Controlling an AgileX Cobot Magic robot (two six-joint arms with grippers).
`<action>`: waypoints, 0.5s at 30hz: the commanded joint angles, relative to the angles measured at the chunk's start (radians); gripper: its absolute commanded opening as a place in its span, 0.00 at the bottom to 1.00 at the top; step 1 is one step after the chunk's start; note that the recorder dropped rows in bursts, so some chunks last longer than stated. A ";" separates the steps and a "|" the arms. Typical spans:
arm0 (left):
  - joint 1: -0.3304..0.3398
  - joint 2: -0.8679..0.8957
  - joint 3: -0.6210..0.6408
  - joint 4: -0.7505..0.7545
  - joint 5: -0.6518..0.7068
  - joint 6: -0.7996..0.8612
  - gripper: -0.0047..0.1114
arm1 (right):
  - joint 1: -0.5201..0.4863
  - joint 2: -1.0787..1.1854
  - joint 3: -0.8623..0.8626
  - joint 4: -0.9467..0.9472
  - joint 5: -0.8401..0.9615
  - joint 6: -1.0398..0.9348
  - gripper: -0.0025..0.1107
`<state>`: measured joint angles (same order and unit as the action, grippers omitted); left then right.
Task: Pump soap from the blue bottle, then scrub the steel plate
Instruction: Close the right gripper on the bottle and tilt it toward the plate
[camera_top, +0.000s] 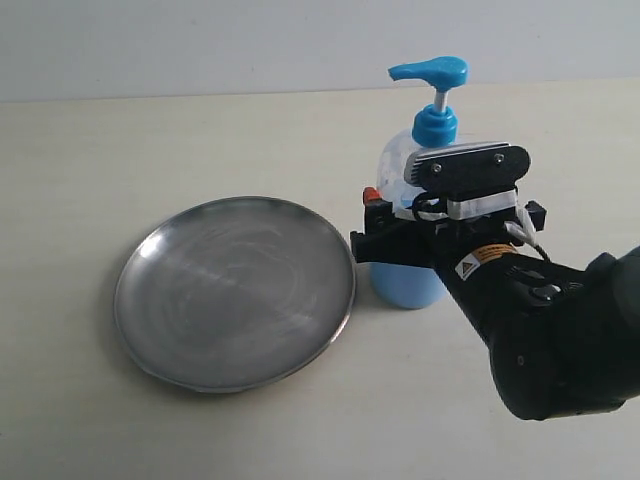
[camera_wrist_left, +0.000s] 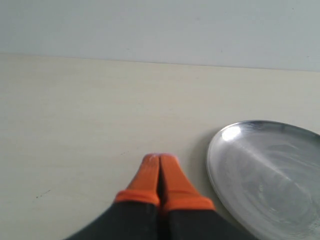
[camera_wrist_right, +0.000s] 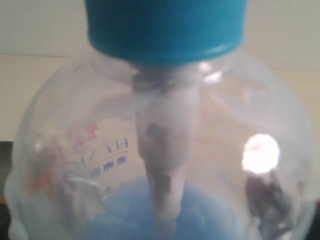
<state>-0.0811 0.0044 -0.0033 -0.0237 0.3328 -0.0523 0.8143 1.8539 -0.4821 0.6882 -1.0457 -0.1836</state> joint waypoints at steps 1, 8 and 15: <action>0.001 -0.004 0.003 -0.005 -0.007 -0.008 0.04 | 0.000 0.010 -0.005 -0.030 -0.015 0.001 0.10; 0.001 -0.004 0.003 -0.005 -0.007 -0.008 0.04 | 0.000 -0.007 -0.005 -0.170 -0.019 -0.034 0.02; 0.001 -0.004 0.003 -0.005 -0.007 -0.008 0.04 | 0.000 -0.088 -0.005 -0.168 0.051 -0.152 0.02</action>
<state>-0.0811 0.0044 -0.0033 -0.0237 0.3328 -0.0523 0.8143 1.8034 -0.4821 0.5376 -0.9552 -0.2807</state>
